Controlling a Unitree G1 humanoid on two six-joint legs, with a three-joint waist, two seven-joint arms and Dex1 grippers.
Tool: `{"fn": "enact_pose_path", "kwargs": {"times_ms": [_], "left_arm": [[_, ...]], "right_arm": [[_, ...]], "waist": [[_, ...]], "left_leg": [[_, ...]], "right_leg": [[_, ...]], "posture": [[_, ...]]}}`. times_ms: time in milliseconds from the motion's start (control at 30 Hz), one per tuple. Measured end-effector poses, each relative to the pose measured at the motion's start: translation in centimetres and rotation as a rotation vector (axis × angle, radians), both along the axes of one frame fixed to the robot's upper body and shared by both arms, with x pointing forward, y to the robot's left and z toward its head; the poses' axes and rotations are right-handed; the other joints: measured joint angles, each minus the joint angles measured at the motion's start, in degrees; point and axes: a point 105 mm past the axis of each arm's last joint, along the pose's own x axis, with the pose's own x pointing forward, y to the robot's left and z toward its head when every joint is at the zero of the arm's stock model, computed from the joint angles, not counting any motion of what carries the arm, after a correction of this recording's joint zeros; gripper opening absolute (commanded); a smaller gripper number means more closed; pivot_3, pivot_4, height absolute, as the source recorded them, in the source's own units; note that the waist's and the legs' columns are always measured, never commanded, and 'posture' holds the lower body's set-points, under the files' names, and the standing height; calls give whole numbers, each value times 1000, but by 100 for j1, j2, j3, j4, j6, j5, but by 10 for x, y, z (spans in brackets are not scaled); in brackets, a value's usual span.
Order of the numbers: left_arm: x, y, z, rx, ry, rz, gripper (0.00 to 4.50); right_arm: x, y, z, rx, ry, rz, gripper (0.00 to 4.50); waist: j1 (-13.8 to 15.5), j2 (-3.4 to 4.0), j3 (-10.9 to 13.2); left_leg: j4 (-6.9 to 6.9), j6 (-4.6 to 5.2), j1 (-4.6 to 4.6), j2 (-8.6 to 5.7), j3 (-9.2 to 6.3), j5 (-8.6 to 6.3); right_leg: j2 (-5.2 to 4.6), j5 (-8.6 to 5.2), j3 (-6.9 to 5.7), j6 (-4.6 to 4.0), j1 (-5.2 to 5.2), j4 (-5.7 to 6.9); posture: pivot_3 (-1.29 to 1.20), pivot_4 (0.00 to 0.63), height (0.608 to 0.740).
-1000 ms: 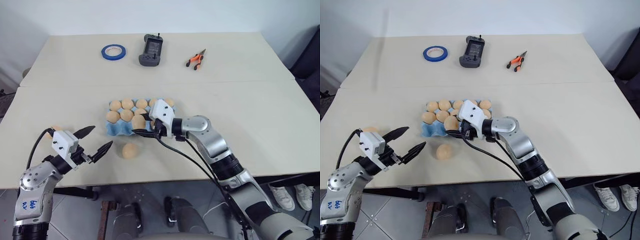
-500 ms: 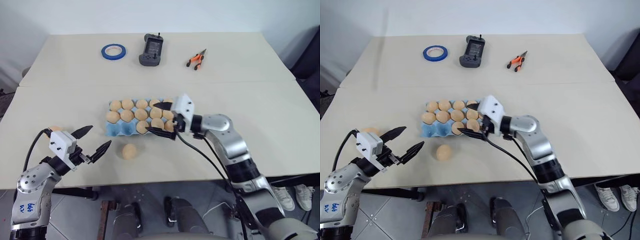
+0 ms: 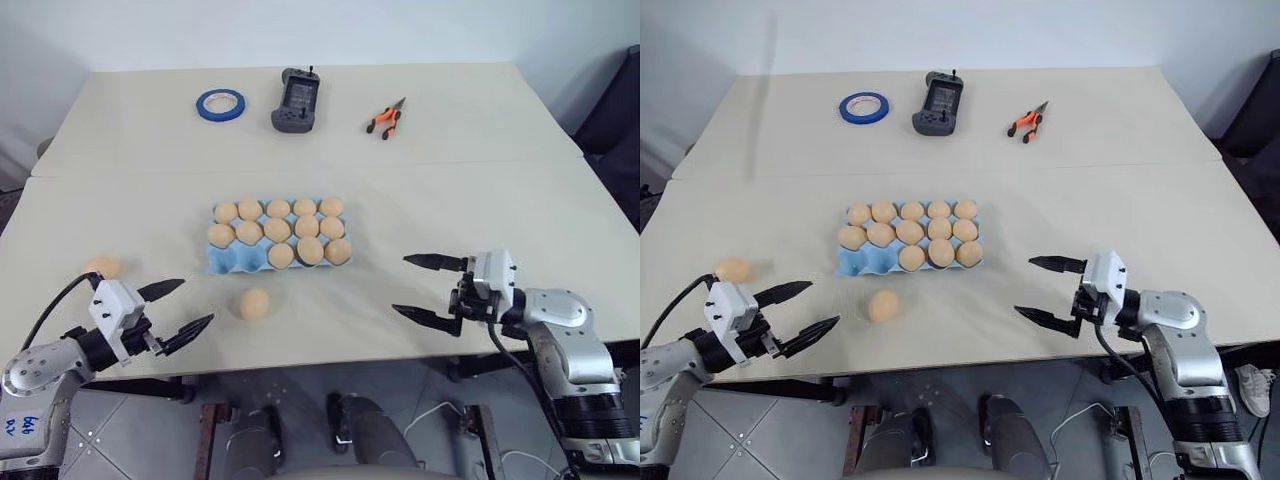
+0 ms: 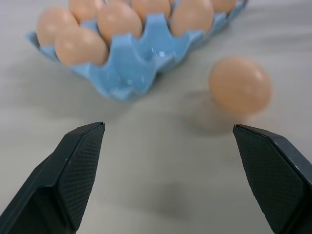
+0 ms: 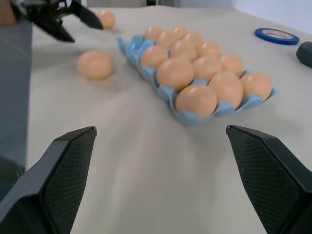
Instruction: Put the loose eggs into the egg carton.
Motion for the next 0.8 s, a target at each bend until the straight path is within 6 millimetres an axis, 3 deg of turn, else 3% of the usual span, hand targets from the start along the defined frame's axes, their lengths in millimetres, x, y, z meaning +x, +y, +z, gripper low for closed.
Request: {"fn": "enact_pose_path", "kwargs": {"times_ms": [167, 267, 400, 500, 800], "left_arm": [[2, 9, 2, 17, -32, -14, 4500], [7, 1, 6, 14, -44, -58, 4500], [10, -23, 4, -8, -18, -138, 4500], [12, -48, -1, -41, 18, -216, 4500], [30, -104, -18, -141, 79, -303, 4500]], "right_arm": [[-2, -4, -2, -11, -23, 19, 4466], [-2, -2, -2, -13, -24, 29, 4466], [-7, 7, 6, -13, -57, 67, 4466], [-11, 13, 12, -6, -71, 93, 4466], [-12, 16, 10, -2, -44, 86, 4466]], "waist": [[3, -2, 2], [9, -4, 3], [30, -4, 3], [43, -4, 3], [54, -4, 3]], "left_leg": [[16, 17, 1, -10, -8, -9], [15, 27, 1, -11, -6, -15], [0, 32, 2, -11, 1, -20], [-3, 27, 5, -10, 1, -23], [25, 24, 6, -9, 0, -21]], "right_leg": [[-2, 17, 11, 25, 25, -24], [-8, 22, 12, 32, 34, -33], [-11, 24, 15, 35, 31, -33], [-9, 53, 12, 88, 27, -23], [-3, 57, 15, 98, 20, 5]], "posture": [[0, 150, 740], [0, 150, 740], [0, 150, 740], [0, 150, 740], [0, 150, 740]]}}
